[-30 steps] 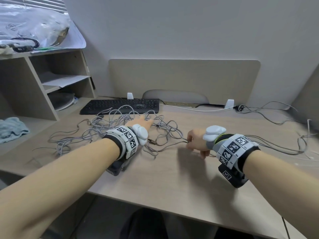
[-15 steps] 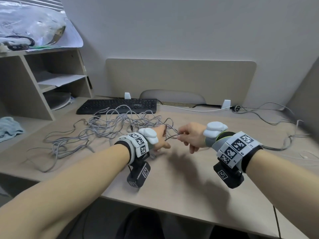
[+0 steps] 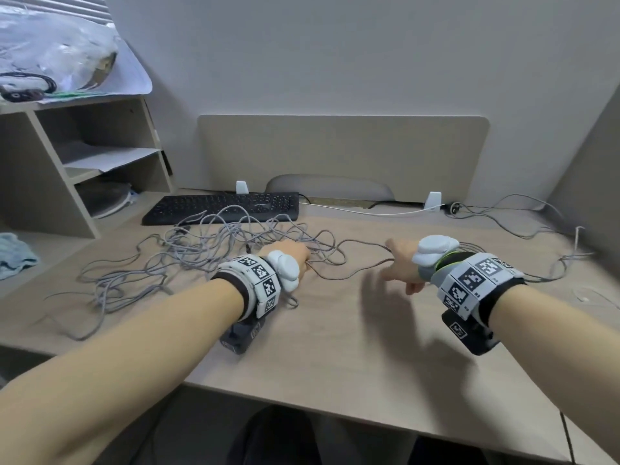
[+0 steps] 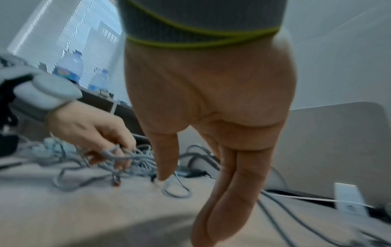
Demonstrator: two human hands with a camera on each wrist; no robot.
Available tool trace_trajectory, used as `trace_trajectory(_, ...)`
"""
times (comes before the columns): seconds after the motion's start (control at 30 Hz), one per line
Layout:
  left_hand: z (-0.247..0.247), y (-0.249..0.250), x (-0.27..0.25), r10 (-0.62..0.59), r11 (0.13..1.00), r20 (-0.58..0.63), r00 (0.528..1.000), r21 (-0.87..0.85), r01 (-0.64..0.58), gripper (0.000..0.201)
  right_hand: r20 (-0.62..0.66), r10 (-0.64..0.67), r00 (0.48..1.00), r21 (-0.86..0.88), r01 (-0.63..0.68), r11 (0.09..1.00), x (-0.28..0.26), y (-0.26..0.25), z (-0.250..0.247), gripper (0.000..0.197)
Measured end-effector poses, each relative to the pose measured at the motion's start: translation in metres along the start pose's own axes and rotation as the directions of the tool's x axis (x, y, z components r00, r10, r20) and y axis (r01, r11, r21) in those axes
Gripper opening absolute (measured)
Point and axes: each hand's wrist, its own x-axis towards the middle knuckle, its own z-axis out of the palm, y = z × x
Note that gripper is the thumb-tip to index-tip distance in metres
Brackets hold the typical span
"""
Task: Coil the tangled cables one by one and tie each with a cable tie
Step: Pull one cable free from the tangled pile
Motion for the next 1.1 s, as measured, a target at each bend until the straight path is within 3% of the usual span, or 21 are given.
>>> trace_trajectory(0.1, 0.003, 0.008, 0.0, 0.007, 0.999, 0.009, 1.0, 0.04, -0.007, 0.011, -0.062, -0.131, 0.989, 0.021, 0.132, 0.991, -0.002, -0.029, -0.005, 0.068)
trace_trajectory(0.17, 0.004, 0.013, -0.001, 0.013, 0.999, -0.046, 0.999, 0.037, -0.011, 0.014, -0.07, -0.214, 0.974, -0.04, 0.211, 0.977, -0.005, -0.048, -0.002, 0.069)
trace_trajectory(0.3, 0.004, 0.019, -0.004, 0.055, 0.998, -0.088, 0.995, -0.009, -0.056, 0.017, 0.048, -0.287, 0.957, -0.015, 0.288, 0.958, -0.015, -0.07, 0.013, 0.048)
trace_trajectory(0.4, 0.01, 0.016, -0.006, 0.076, 0.994, -0.125, 0.989, -0.067, -0.084, 0.017, 0.067, -0.333, 0.941, 0.067, 0.328, 0.942, -0.016, -0.073, 0.017, 0.026)
trace_trajectory(0.47, 0.01, 0.018, -0.01, 0.073, 0.991, -0.129, 0.989, -0.098, -0.086, 0.005, 0.094, -0.329, 0.94, 0.056, 0.325, 0.944, -0.014, -0.073, 0.019, 0.02)
trace_trajectory(0.7, 0.003, 0.015, -0.01, 0.058, 0.996, -0.073, 0.996, -0.061, -0.062, 0.026, 0.138, -0.227, 0.964, 0.034, 0.225, 0.974, -0.001, -0.047, 0.017, 0.028)
trace_trajectory(0.83, -0.004, 0.007, -0.009, 0.006, 0.999, -0.017, 1.0, -0.039, -0.006, 0.012, 0.1, -0.101, 0.99, -0.03, 0.104, 0.994, 0.003, -0.014, 0.007, 0.033)
trace_trajectory(0.93, -0.006, 0.003, -0.006, -0.024, 0.995, -0.088, 0.996, -0.1, 0.015, 0.022, 0.111, -0.036, 0.993, 0.018, 0.035, 0.999, 0.006, 0.006, 0.009, 0.028)
trace_trajectory(1.1, -0.01, 0.01, -0.009, -0.037, 0.949, -0.154, 0.987, -0.314, -0.013, 0.023, 0.093, -0.052, 0.994, 0.053, 0.047, 0.998, 0.009, 0.008, 0.012, 0.025)
